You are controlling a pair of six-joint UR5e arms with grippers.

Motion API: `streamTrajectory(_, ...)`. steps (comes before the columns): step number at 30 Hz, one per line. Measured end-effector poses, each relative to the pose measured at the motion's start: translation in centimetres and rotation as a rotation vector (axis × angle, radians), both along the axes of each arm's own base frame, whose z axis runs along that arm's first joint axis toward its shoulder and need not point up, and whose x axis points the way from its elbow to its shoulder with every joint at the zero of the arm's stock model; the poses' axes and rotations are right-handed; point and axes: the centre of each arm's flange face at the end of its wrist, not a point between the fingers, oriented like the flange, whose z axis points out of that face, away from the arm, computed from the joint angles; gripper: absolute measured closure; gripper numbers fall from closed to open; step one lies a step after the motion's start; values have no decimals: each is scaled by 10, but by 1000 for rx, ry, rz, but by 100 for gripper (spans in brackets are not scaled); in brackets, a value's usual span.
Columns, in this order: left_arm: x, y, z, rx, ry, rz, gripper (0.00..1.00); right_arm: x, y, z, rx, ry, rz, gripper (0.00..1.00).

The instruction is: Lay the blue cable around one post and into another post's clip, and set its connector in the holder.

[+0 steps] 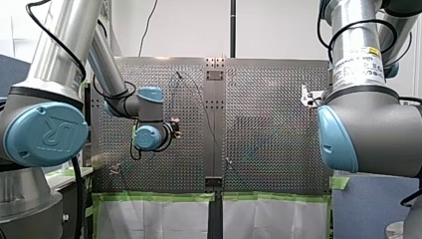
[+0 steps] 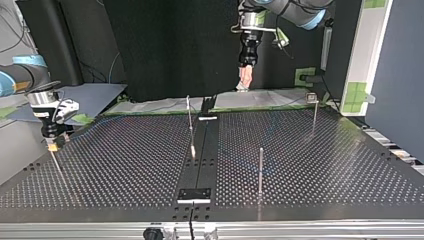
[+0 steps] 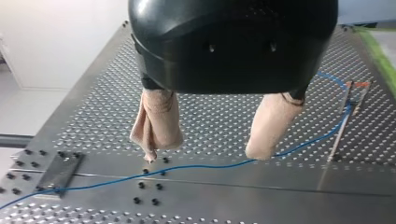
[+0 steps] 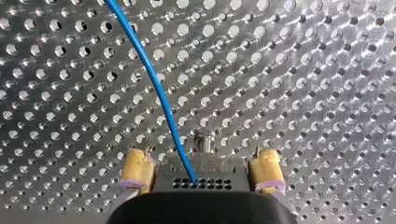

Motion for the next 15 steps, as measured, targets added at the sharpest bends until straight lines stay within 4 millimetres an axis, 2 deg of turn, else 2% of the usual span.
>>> streamTrajectory(15,12,0,11,-52,-93,10,0,3,1,0,-3,0,18,0)
